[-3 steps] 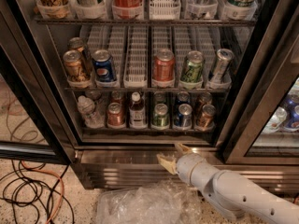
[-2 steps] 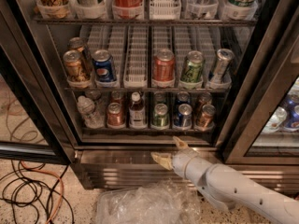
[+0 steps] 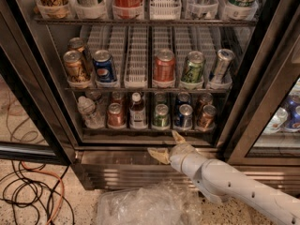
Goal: Pick green can from bottom shelf of fridge
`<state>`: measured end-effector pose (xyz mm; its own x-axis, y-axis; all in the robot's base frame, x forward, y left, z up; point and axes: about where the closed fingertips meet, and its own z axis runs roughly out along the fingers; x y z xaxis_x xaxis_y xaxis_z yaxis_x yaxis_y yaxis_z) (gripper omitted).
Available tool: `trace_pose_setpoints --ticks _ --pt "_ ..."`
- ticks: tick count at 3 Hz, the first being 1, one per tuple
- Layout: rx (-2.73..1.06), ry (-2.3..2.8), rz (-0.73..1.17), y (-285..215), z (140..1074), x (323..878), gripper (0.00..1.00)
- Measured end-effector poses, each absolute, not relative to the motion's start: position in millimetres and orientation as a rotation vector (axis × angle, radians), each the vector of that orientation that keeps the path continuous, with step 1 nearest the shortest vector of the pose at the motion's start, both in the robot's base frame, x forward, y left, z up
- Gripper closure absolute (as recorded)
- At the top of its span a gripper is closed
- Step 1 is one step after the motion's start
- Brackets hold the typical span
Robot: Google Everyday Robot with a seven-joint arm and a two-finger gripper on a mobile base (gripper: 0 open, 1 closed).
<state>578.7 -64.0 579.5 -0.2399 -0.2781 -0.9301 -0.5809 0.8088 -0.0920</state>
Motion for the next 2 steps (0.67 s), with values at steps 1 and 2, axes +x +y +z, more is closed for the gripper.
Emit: trace_pose_setpoints --ticks 1,2 --pt "-0.644 1.848 0.334 -64.9 579.1 575.1 0.26" --pt "-0.644 1.848 0.334 -65.0 579.1 575.0 0.27"
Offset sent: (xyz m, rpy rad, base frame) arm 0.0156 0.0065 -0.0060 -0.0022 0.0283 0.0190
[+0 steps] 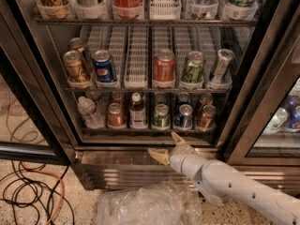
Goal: Pick green can from bottom shelf of fridge
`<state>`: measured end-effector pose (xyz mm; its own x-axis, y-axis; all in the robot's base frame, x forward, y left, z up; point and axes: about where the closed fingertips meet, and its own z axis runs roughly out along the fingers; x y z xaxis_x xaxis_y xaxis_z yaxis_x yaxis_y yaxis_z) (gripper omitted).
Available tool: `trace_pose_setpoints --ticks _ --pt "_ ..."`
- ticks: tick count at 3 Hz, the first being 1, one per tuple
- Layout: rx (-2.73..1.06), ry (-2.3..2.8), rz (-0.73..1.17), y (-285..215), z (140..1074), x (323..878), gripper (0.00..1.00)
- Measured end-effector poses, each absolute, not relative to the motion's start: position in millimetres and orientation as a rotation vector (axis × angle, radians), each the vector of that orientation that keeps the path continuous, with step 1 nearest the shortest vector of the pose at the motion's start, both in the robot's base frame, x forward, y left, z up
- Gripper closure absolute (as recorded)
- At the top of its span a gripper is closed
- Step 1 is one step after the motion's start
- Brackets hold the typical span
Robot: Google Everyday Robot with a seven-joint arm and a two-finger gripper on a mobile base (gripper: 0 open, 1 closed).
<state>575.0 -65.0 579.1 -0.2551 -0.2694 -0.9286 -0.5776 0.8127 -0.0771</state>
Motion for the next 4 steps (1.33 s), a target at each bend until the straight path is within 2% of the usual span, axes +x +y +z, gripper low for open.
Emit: trace_pose_setpoints --ticks 2,3,4 --pt "-0.699 1.750 0.299 -40 593 639 0.24" --pt "-0.695 1.745 0.296 -40 596 644 0.40" --pt "-0.695 1.745 0.296 -40 596 644 0.29"
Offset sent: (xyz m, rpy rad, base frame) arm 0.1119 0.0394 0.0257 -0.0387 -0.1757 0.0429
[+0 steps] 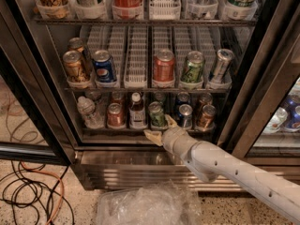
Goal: Pick green can from bottom shelf of fridge
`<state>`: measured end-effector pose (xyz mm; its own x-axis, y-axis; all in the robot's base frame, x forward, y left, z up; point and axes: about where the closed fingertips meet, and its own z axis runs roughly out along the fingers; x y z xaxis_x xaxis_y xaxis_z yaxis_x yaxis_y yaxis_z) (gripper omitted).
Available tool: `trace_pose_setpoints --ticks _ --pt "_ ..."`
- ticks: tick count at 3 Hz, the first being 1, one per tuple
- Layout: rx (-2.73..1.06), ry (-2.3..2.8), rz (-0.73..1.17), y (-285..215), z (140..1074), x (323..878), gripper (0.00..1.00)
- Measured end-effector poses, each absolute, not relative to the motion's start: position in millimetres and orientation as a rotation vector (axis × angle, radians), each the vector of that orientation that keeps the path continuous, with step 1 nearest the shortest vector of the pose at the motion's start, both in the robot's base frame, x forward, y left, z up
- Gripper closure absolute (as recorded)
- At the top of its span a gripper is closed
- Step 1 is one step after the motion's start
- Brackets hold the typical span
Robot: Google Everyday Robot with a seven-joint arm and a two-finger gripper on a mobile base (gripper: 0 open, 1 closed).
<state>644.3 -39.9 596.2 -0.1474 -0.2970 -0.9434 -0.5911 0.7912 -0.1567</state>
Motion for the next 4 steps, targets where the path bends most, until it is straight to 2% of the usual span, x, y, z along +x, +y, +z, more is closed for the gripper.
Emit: trace_pose_setpoints --ticks 1,2,4 --pt "-0.716 1.734 0.300 -31 591 652 0.31" --pt "-0.718 1.730 0.300 -29 590 656 0.25" --pt "-0.710 1.701 0.291 -21 595 671 0.25"
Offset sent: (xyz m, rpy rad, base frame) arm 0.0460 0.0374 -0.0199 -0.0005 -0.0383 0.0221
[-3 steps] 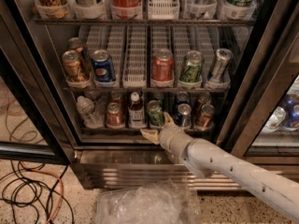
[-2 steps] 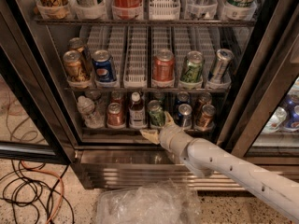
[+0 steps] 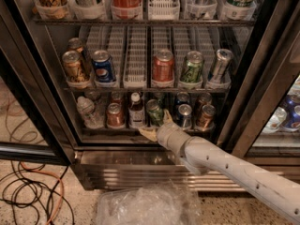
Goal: Pick green can from bottom shelf of fridge
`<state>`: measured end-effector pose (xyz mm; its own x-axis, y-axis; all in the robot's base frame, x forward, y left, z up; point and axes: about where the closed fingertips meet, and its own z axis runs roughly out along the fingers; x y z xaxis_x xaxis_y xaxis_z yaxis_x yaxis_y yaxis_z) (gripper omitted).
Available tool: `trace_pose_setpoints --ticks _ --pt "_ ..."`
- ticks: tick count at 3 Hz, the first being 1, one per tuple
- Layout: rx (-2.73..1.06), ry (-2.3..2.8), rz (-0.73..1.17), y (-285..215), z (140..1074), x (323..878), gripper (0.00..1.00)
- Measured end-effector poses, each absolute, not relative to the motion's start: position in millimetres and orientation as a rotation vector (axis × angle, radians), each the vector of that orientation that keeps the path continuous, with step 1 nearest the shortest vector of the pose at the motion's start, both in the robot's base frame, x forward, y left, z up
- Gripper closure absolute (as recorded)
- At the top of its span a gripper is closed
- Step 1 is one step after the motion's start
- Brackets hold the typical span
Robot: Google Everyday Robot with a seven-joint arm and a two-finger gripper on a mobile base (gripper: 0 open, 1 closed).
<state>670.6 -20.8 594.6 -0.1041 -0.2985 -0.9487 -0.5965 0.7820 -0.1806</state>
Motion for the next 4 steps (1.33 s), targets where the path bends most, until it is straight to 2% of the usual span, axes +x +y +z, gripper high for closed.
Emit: trace_pose_setpoints --ticks 1,2,4 --pt "-0.708 1.681 0.286 -15.3 598.8 678.3 0.24" --pt "-0.707 1.659 0.278 -10.3 603.2 686.4 0.39" --pt "-0.707 1.658 0.278 -14.1 605.3 686.9 0.84"
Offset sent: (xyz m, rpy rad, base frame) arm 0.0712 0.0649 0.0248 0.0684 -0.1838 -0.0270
